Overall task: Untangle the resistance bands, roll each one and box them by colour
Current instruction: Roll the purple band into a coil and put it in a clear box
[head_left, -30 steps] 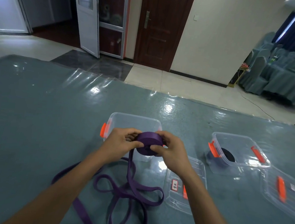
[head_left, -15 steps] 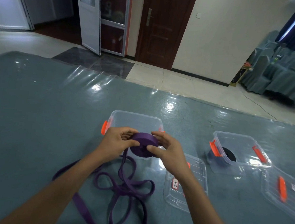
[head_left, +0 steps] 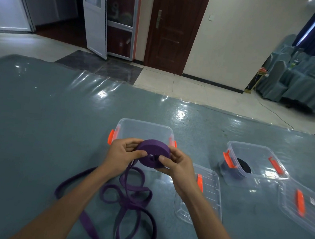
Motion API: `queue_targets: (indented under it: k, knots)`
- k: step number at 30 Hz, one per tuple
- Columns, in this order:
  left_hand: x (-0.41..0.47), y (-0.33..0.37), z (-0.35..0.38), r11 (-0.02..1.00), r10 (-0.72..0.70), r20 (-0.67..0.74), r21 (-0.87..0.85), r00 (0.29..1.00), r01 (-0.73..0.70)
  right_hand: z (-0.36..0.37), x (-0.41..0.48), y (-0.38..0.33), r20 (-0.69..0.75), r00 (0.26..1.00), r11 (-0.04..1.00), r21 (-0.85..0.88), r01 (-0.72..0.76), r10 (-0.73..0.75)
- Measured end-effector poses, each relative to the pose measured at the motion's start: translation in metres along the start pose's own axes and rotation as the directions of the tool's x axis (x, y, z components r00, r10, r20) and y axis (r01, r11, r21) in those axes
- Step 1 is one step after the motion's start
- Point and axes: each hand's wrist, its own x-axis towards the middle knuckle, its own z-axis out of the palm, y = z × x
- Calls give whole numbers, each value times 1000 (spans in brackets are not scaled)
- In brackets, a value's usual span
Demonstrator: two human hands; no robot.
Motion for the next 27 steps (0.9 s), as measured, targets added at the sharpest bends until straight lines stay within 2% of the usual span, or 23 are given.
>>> queue_targets:
  k: [2, 4, 6, 8, 10, 14, 16, 18, 19, 21, 24, 27]
  knots:
    - [-1, 2, -2, 998, 4, 19, 57, 1000, -5, 0, 0, -2, 0, 992, 946, -301, 120, -126]
    - [-2, 4, -2, 991, 26, 58, 127, 998, -33, -1, 3, -8, 98, 972, 795, -560, 232, -215]
    - [-3, 7, 2, 987, 37, 88, 152, 995, -50, -3, 7, -16, 187, 963, 711, -650, 269, -193]
    - [-4, 10, 6, 988, 40, 87, 143, 995, -52, -5, 11, -22, 192, 967, 708, -659, 253, -167]
    - [-5, 10, 8, 992, 42, 73, 116, 996, -50, -6, 11, -23, 153, 972, 764, -602, 233, -176]
    - [-6, 7, 8, 1000, 26, 13, 15, 1000, -26, -5, 7, -19, 50, 994, 972, -210, 110, -102]
    - [-7, 6, 5, 1000, 25, -11, -15, 1000, -25, -2, 6, -14, 18, 998, 997, -43, 61, -61]
    - [-9, 7, 2, 1000, 24, -18, -14, 1000, -24, 4, 3, -8, 8, 999, 999, 39, 38, -38]
    - [-10, 8, 0, 1000, 21, -15, -7, 1000, -21, 6, 1, -5, 6, 999, 999, 21, 47, -47]
    - [-11, 10, -4, 1000, 16, 1, 16, 1000, -16, 7, -1, -3, 30, 992, 979, -161, 127, -124]
    - [-9, 17, -7, 997, 31, 16, 68, 999, -32, 3, 4, -9, 169, 966, 841, -478, 254, -195]
    - [-5, 20, -5, 997, 27, 41, 72, 999, -30, -2, 10, -20, 187, 966, 823, -510, 251, -179]
